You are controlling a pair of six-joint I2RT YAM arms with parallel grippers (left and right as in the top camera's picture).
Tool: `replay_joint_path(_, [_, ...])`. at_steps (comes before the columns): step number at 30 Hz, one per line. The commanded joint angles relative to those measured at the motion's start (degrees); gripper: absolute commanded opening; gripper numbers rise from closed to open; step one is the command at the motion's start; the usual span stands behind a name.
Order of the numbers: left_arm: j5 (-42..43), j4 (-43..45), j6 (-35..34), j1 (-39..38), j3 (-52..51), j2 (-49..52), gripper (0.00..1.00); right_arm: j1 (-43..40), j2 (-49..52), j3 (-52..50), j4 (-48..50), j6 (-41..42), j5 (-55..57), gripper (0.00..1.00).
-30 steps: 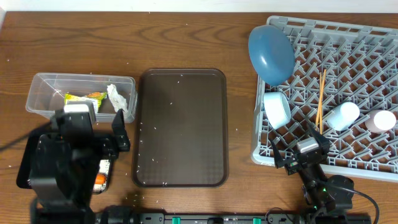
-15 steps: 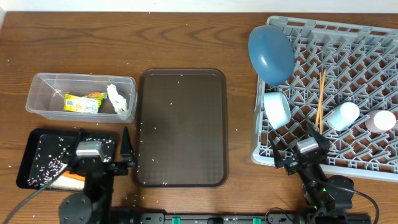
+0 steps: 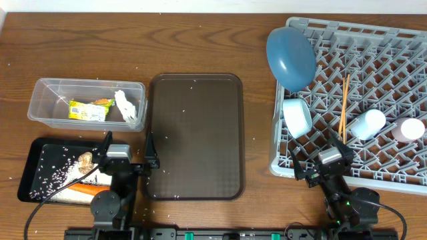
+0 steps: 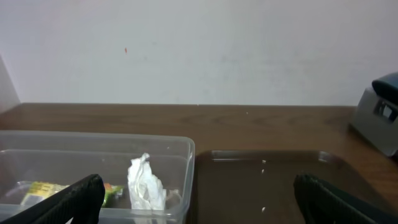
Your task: Sort waste into correct bins and load items into the dishwasher rack
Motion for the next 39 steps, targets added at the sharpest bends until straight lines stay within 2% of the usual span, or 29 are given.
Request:
replay_joint_path(1, [0.39, 1.73, 0.31, -0.35, -2.34, -0.48, 0.98, -0.50, -0.35, -0.31, 0.02, -0.11, -0.26, 0.99])
replay_joint_path(13, [0.37, -0.66, 0.33, -0.37, -2.27, -0.35, 0.98, -0.50, -0.35, -0.31, 0.02, -0.11, -0.26, 0.99])
replay_joint_path(19, [0.35, -6.14, 0.33, -0.37, -2.27, -0.35, 0.98, -0.50, -0.35, -0.31, 0.02, -0.11, -0.26, 0.99])
replay_joint_path(39, [0.35, -6.05, 0.33, -0.37, -2.27, 0.04, 0.98, -0.50, -0.35, -0.31, 0.02, -0.11, -0.24, 0.99])
